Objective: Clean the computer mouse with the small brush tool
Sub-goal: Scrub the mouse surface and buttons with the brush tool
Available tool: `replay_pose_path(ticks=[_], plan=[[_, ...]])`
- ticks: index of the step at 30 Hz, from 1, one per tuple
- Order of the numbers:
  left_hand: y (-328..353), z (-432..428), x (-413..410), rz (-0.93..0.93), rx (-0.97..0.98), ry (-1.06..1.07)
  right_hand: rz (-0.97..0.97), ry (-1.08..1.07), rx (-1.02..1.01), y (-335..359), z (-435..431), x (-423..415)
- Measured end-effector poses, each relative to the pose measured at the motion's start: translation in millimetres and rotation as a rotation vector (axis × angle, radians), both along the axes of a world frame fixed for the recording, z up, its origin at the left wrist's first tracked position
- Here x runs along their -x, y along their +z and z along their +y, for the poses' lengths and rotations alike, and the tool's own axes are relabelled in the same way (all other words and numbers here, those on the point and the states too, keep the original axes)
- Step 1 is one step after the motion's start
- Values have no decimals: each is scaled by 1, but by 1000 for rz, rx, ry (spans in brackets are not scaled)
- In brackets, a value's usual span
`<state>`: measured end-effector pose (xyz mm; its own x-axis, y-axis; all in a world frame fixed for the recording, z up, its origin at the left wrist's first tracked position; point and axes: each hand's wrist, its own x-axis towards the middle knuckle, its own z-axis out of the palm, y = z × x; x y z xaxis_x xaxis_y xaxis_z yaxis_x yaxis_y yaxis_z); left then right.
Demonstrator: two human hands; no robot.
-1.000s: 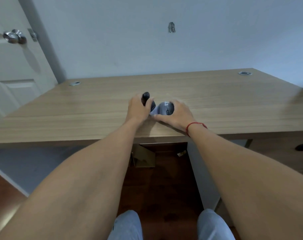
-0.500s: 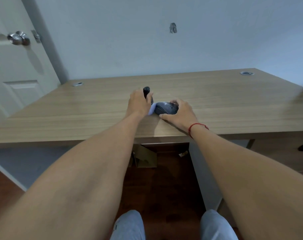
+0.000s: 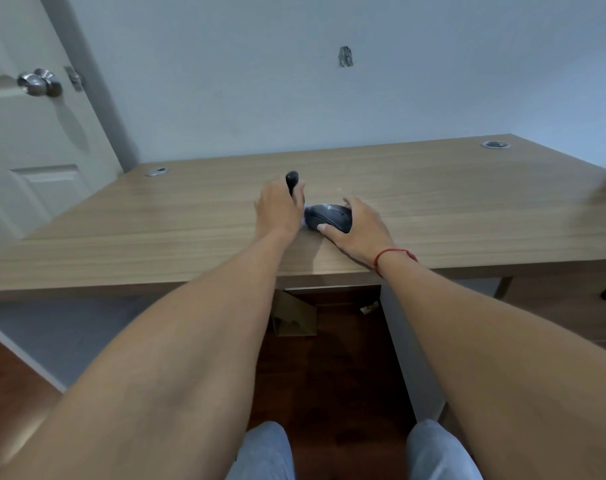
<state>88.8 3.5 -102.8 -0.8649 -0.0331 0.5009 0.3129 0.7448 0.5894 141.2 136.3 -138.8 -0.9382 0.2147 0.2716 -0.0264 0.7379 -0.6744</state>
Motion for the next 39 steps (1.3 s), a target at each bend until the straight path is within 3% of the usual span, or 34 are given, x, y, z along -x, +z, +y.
replay_pose_path(ticks=[3, 6, 12, 18, 25, 28, 34, 39], plan=[[13, 12, 1, 70, -166, -115, -18, 9, 49, 1, -1, 0], [11, 27, -7, 41, 4, -160, -30, 7, 71, 0, 0, 1], [17, 22, -4, -45, 168, 15, -25, 21, 89, -1, 1, -1], [13, 24, -1, 2, -68, -131, -29, 40, 71, -1, 2, 1], [6, 16, 0, -83, 30, 32, -28, 30, 75, -1, 3, 2], [-1, 4, 0, -102, 88, 11, -29, 38, 76, -1, 3, 2], [-4, 10, -3, 80, -124, -101, -33, 32, 84, -1, 4, 2], [-23, 6, -6, -8, -101, 22, -12, 26, 95, -1, 3, 0]])
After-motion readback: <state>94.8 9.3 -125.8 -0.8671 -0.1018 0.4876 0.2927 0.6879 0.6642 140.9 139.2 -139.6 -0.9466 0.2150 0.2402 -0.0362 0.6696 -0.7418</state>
